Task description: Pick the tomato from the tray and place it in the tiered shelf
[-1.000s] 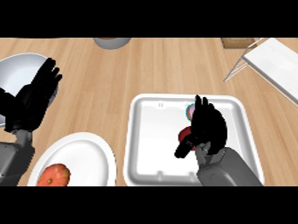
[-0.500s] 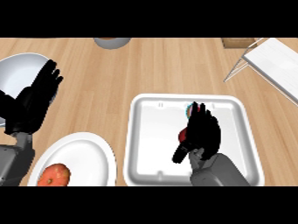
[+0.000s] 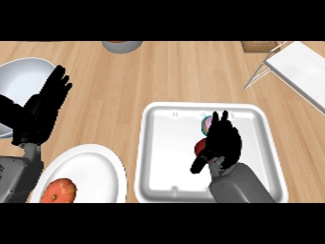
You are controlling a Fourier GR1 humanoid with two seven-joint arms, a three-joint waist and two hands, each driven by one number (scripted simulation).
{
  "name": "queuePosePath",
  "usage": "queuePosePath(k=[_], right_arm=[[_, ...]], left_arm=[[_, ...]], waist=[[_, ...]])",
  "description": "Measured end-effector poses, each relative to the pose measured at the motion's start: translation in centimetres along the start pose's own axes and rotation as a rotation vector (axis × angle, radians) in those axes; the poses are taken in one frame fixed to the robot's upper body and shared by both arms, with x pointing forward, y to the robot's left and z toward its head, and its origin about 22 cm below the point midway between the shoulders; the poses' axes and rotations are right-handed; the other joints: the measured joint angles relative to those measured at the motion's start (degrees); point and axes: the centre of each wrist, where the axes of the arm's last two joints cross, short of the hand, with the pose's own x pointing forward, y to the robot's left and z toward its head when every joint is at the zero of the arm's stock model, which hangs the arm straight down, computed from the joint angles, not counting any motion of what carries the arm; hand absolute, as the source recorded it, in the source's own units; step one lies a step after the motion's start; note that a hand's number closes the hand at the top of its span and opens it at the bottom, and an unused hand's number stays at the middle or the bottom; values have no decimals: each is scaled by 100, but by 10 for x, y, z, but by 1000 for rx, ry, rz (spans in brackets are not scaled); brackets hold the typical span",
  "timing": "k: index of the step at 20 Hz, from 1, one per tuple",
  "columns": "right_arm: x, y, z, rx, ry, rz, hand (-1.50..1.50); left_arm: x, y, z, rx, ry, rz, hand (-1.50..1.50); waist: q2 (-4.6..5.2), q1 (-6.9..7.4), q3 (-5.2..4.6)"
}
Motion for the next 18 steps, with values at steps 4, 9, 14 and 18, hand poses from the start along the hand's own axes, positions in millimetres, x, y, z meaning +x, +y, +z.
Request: queuePosePath(k=[4,9,14,18], right_arm=[[-5,11,-7,15,15,-1,150],[-1,15,-13,-1,7,15,150],[0,17,-21,-66,-9,58,150],[-6,28,-8,-104,-97,94,150]], left_arm=[[4,4,0,-2,4,2,0],[-3,-2,2,-10,11,8,0],[3,-2,5,-2,6,0,0],[0,0,5,4,5,4,0]], waist=[[-29,11,-14],[-67,21,-47],[-77,12,-49],[-77,-24,-46]])
